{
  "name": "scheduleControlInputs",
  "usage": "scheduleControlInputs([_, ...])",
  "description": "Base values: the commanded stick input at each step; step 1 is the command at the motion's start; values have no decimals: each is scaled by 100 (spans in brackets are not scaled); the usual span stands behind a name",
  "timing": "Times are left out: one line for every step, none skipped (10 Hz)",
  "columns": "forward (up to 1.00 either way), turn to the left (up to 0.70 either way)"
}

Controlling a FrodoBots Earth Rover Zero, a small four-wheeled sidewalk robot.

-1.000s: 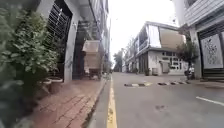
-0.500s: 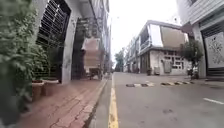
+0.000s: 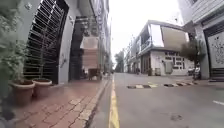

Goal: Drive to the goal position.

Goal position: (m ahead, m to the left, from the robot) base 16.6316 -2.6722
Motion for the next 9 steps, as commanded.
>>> scheduleControlInputs([48, 0])
scheduleControlInputs([48, 0])
scheduleControlInputs([48, 0])
scheduleControlInputs([48, 0])
scheduleControlInputs([48, 0])
scheduleControlInputs([48, 0])
scheduleControlInputs([48, 0])
scheduleControlInputs([48, 0])
scheduleControlInputs([48, 0])
